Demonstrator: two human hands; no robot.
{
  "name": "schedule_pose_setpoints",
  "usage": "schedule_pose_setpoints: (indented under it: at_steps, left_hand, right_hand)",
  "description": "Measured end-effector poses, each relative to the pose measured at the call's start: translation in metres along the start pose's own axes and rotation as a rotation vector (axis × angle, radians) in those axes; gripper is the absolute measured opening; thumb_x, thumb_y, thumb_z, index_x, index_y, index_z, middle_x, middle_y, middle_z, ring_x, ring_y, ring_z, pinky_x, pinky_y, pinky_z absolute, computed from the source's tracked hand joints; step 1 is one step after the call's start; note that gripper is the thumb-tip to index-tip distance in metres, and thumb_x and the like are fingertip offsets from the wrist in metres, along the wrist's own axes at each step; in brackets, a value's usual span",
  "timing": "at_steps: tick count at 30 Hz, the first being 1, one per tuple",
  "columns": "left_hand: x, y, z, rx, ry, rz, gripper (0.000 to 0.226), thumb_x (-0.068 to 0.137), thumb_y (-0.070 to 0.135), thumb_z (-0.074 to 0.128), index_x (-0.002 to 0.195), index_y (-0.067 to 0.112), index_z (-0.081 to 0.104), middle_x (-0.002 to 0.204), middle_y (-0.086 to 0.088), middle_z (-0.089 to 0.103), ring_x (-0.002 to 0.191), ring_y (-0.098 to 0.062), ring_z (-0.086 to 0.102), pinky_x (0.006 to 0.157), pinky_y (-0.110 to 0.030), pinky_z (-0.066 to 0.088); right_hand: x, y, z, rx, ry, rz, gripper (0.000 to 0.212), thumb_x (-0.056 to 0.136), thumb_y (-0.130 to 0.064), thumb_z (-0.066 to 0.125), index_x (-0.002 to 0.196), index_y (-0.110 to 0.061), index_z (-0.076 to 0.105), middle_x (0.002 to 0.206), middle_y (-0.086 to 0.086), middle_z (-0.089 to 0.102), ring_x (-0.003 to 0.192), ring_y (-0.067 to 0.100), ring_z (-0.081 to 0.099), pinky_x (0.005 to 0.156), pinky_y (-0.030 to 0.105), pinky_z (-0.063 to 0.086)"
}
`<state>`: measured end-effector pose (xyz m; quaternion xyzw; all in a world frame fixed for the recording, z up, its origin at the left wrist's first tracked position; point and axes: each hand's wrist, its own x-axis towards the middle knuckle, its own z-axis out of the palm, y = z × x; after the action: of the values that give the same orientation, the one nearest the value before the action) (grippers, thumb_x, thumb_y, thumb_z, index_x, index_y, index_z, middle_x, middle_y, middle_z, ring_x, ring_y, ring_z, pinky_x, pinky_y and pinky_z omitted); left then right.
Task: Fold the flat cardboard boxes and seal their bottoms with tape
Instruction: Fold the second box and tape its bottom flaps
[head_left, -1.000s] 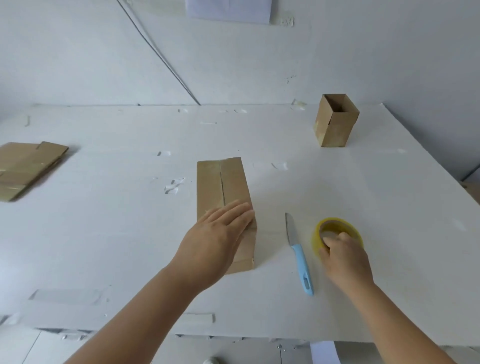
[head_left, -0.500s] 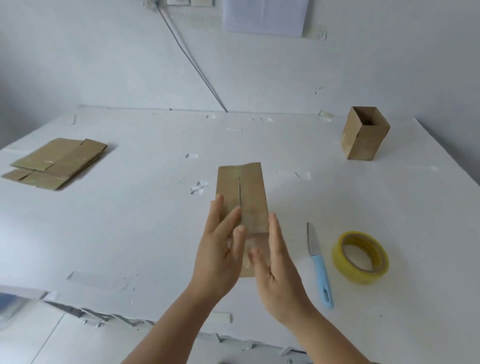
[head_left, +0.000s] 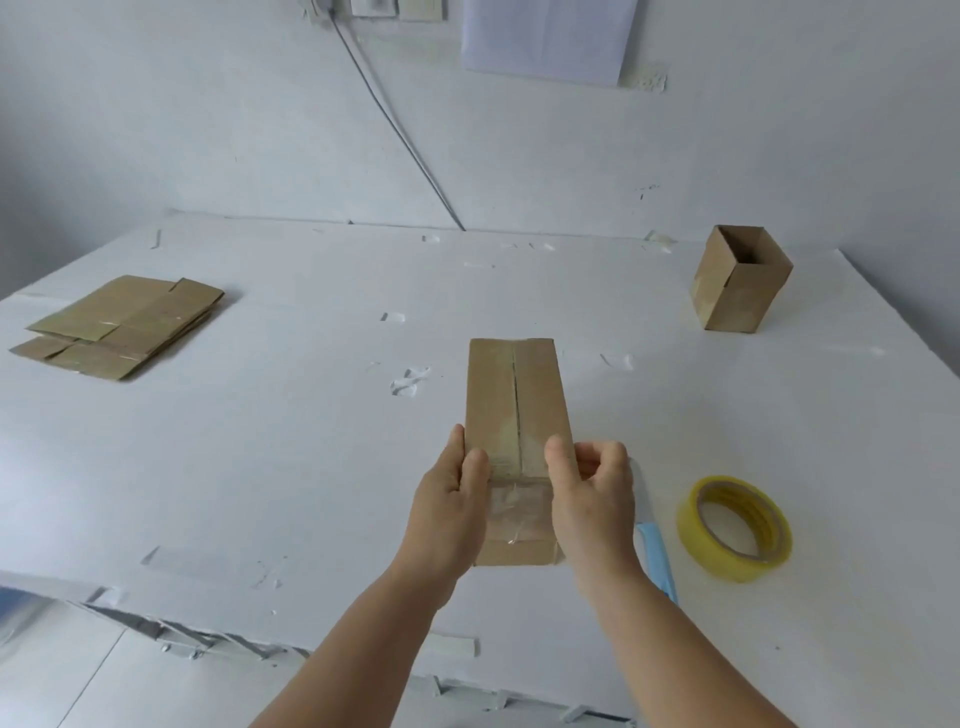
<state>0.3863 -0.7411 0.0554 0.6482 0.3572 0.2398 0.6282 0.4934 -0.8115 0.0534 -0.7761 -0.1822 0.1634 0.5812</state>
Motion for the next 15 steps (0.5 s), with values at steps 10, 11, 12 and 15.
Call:
schedule_pose_setpoints:
  at_steps: [10,11,12,15]
  left_hand:
    - [0.026,0.015,-0.035,0.106,-0.088,-0.125,0.107,0.065,0.089,0.029,0.152,0.029,0.019,0.158,0.017,0.014,0.146,-0.007,0.015,0.12,-0.042,0.017]
    - [0.038,0.023,-0.037,0.11,-0.048,-0.101,0.107,0.064,0.087,0.033,0.151,0.026,0.023,0.158,0.015,0.019,0.145,-0.009,0.02,0.118,-0.045,0.021]
    - [0.05,0.03,-0.038,0.137,-0.031,-0.085,0.104,0.066,0.082,0.036,0.148,0.019,0.027,0.157,0.009,0.026,0.143,-0.011,0.026,0.117,-0.045,0.024]
    - [0.073,0.048,-0.032,0.207,-0.083,-0.071,0.076,0.08,0.065,0.041,0.13,0.008,0.048,0.135,-0.005,0.053,0.128,-0.02,0.047,0.107,-0.04,0.039]
  right_hand:
    - [0.038,-0.018,-0.025,-0.044,-0.018,0.064,0.037,0.097,-0.036,0.039,0.114,-0.008,0.056,0.111,0.006,0.06,0.101,0.021,0.054,0.083,0.031,0.038]
    - [0.045,-0.028,-0.024,-0.044,-0.058,0.049,0.04,0.097,-0.036,0.04,0.124,-0.01,0.052,0.118,0.002,0.056,0.105,0.018,0.05,0.086,0.029,0.035]
    - [0.054,-0.037,-0.022,-0.043,-0.12,0.051,0.044,0.096,-0.036,0.04,0.133,-0.012,0.047,0.123,0.0,0.052,0.11,0.016,0.047,0.089,0.029,0.035]
    - [0.071,-0.057,-0.007,-0.101,-0.282,0.119,0.051,0.098,-0.032,0.038,0.14,-0.004,0.035,0.143,0.01,0.043,0.131,0.027,0.039,0.105,0.038,0.032]
